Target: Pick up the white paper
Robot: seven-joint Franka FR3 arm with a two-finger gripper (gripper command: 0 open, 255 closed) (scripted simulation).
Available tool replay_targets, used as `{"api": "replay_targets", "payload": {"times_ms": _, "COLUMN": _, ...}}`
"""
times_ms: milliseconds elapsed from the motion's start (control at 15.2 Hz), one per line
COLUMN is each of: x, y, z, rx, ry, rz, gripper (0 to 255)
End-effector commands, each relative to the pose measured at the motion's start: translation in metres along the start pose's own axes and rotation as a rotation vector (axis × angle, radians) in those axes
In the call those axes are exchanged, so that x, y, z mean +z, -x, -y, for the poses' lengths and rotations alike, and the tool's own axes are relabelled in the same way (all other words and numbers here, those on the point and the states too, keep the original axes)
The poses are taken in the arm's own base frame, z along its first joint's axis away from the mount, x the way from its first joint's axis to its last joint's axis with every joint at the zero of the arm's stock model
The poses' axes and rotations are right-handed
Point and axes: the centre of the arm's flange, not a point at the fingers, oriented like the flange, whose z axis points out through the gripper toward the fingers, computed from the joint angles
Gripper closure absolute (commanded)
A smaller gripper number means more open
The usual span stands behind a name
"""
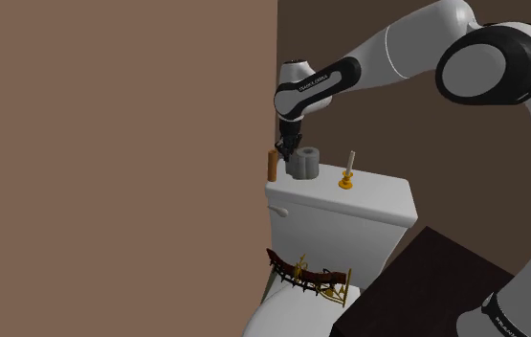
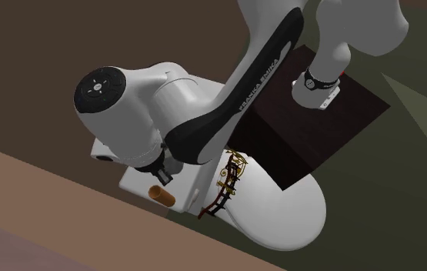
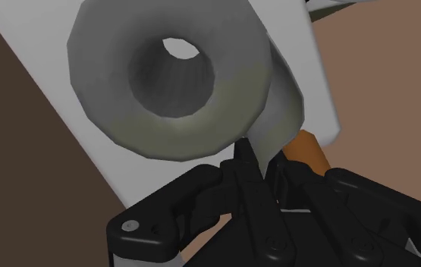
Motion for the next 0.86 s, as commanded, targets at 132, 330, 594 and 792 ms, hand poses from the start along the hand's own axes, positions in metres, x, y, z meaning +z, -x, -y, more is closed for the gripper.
{"api": "replay_targets", "payload": {"times_ms": 132, "x": -0.022, "y": 0.0, "z": -0.001, "rx": 0.0, "ry": 0.0, "rz": -0.001, "gripper": 255}}
{"api": "replay_targets", "payload": {"times_ms": 330, "x": -0.037, "y": -0.001, "z": -0.001, "rx": 0.0, "ry": 0.0, "rz": -0.001, "gripper": 255}}
{"api": "replay_targets", "payload": {"times_ms": 594, "x": -0.059, "y": -0.001, "z": -0.001, "rx": 0.0, "ry": 0.0, "rz": -0.001, "gripper": 255}}
{"api": "replay_targets", "payload": {"times_ms": 792, "x": -0.065, "y": -0.002, "z": -0.001, "rx": 0.0, "ry": 0.0, "rz": -0.001, "gripper": 255}}
